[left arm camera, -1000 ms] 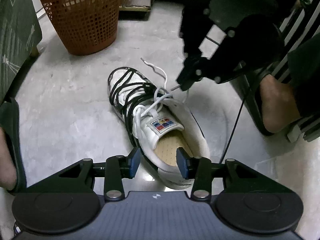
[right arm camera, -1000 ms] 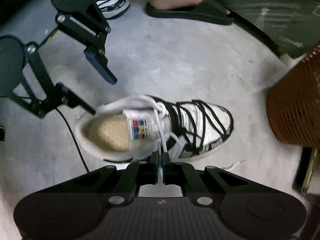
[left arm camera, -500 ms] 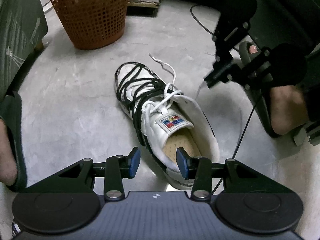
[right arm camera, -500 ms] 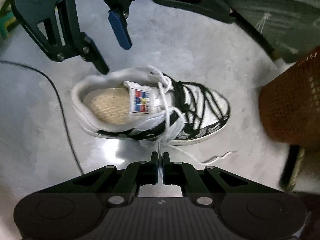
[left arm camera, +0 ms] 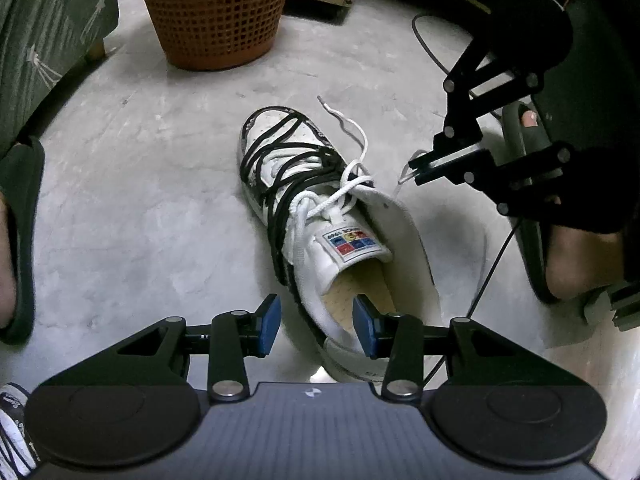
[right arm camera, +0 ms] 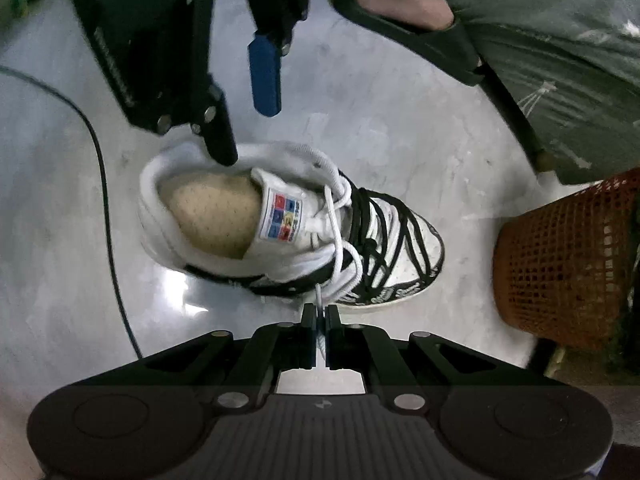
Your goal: Lace up shoes with both hands
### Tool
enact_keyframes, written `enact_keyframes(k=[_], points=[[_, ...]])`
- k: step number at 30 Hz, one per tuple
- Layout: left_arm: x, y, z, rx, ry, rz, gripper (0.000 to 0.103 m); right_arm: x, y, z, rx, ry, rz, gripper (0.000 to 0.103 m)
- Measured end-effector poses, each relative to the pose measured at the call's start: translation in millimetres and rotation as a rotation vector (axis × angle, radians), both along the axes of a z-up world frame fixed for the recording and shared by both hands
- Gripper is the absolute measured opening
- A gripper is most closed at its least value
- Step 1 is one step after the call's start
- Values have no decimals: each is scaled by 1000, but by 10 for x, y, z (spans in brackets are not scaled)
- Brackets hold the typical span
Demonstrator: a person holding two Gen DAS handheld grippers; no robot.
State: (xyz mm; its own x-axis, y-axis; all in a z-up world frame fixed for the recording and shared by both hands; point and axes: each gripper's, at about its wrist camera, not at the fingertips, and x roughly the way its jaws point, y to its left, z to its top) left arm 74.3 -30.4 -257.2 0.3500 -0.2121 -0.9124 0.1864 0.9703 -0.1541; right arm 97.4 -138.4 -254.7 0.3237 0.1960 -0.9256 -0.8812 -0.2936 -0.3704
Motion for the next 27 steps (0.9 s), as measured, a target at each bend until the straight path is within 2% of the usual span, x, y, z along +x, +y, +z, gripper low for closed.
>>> enact_keyframes(k=[8,12,19,27], points=[[-17,35,-97,-5,11,23,44,-225,-66,-207,-12,-147,53,4],[-23,87,-158,-26,32,70,44,-253,-45,-247,-1,-174,66,4],[-10,155,-216,-58,52,127,44,-261,-55,-250,11,-174,102,4],[8,325,-318,-126,85,210,46,-221,-79,-197,62,-139,50,4]])
